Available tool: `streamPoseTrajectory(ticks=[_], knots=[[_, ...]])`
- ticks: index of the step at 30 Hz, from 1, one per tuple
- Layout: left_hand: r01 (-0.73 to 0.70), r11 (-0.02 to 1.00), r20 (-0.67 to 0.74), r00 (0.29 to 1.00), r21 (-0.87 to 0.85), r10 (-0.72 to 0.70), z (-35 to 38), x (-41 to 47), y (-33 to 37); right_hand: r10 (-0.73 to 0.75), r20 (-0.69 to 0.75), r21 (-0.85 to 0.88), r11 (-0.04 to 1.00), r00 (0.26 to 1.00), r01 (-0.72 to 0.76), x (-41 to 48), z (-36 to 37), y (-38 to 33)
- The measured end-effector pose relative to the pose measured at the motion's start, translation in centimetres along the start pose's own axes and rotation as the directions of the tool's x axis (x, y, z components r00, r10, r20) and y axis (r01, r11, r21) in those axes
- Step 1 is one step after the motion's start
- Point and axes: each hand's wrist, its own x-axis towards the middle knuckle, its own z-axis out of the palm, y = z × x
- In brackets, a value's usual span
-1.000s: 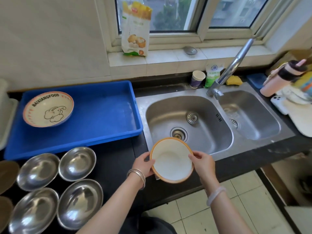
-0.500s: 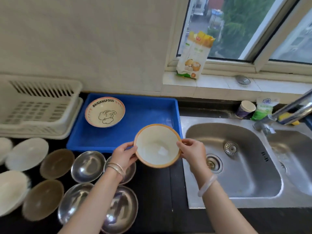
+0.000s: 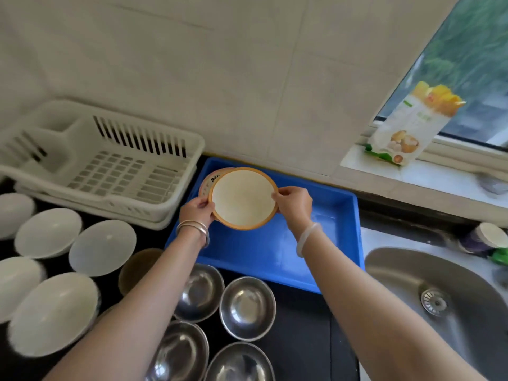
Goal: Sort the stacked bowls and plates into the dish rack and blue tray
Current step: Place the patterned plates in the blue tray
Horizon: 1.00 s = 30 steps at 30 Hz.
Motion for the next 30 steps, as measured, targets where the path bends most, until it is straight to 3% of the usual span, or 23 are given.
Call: streamPoseTrajectory(ticks=[8, 15, 25, 30], knots=[[-0.025, 0.978, -0.104, 0.993, 0.206, 0.048, 0.0, 5.5, -0.7, 0.027, -0.003, -0.114, 0.993, 1.0, -0.027, 3.2, 4.5, -0.9], [-0.015, 0.938, -0.108, 0.993, 0.345, 0.055, 0.0, 7.0, -1.7, 0.037, 0.007, -0.174, 0.984, 0.999, -0.035, 4.6, 6.0, 0.1], [-0.053, 0.953, -0.167, 0.98, 0.297, 0.107, 0.3, 7.3, -1.9, -0.005, -0.001, -0.085, 0.996, 1.0, 0.005, 4.5, 6.9, 0.9], [-0.052, 0.963, -0.123, 0.989, 0.263, 0.087, 0.4, 6.9, -2.7, -0.039, 0.031, 0.016, 0.999, 0.999, 0.039, 3.2, 7.0, 1.3]])
